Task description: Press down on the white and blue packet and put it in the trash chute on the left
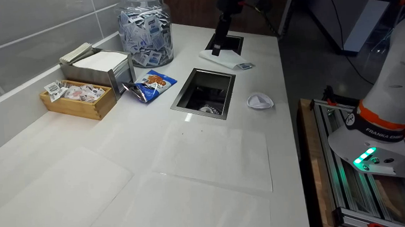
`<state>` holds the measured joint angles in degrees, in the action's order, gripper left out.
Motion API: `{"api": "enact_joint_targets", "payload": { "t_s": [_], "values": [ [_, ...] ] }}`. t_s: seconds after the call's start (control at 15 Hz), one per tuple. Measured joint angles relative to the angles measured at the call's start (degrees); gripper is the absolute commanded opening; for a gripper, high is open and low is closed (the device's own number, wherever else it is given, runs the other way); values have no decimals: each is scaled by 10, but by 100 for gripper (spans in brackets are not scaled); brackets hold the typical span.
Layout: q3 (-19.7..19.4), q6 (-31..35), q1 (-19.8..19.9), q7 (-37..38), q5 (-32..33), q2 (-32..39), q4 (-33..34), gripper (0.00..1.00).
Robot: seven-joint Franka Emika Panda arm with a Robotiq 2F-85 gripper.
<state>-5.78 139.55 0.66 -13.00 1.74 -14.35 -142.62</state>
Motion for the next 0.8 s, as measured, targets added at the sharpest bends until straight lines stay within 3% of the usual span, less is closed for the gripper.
{"api": "enact_joint_targets", "payload": {
  "t_s": [0.27, 0.8],
  "values": [
    [25, 56, -3, 63, -4, 84, 58, 100],
    [45, 52, -3, 163, -31, 232, 215, 100]
  ]
}}
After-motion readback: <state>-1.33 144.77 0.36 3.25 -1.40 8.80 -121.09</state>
